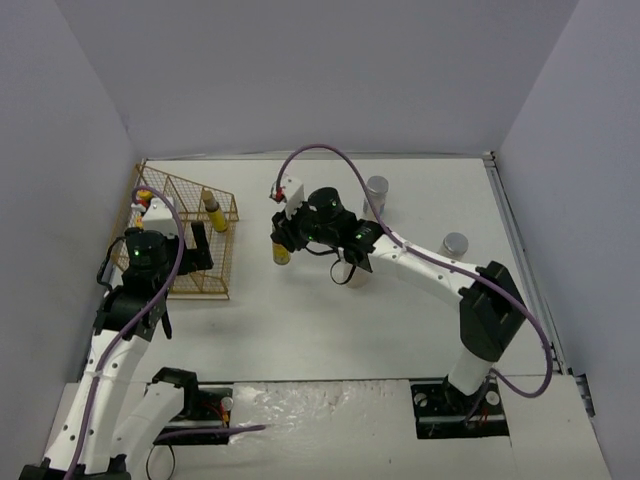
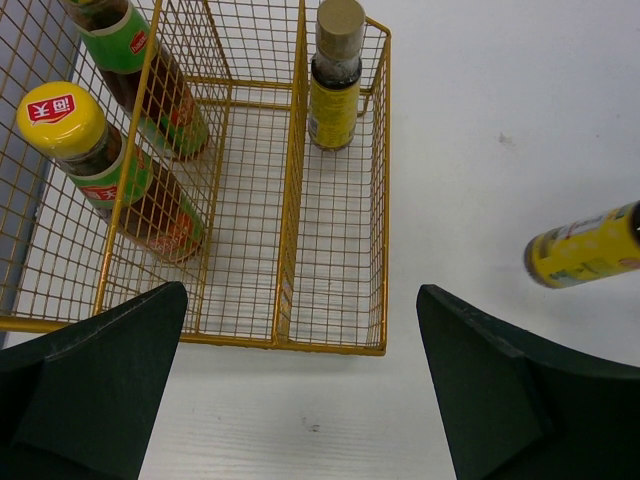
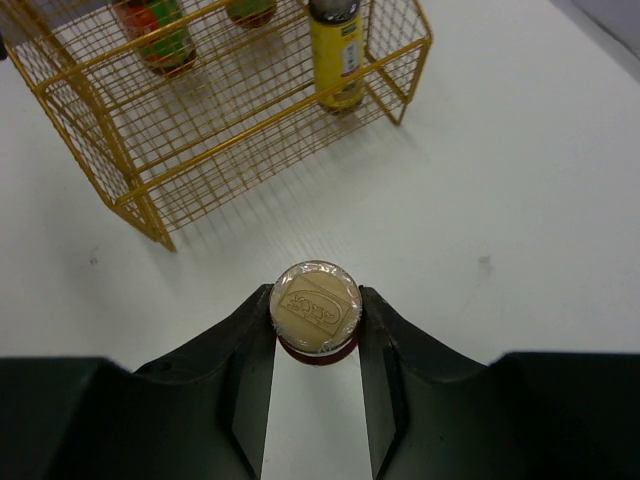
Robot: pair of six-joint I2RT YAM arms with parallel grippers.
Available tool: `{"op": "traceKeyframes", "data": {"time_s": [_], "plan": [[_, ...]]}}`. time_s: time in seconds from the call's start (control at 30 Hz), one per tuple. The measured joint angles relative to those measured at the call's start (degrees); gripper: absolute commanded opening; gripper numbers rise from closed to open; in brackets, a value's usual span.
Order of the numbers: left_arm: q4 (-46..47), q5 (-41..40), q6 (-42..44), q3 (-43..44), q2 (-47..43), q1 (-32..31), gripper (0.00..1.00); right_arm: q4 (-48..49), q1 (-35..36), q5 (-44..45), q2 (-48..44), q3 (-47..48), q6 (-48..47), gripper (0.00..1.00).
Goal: Organize the condiment bottles
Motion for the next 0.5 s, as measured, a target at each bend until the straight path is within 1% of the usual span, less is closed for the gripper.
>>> {"op": "traceKeyframes", "data": {"time_s": [0.23,0.43,0.5], "plan": [[0.1,0.0,0.0,-0.7,-0.1,0.2,0.97,4.5,3.8,-0.5,6.6,-2.5,-0.5,0.01],[0.2,0.6,0.0,-0.7,-0.1,0.2,0.97,7.6,4.0,0.0,8.2,-5.9,-1.1,0.12],[0.3,1.1,0.0,-0.7,0.0,0.2,0.97,8.7,4.1,0.3,8.2,-6.5,-1.4,0.19]]}}
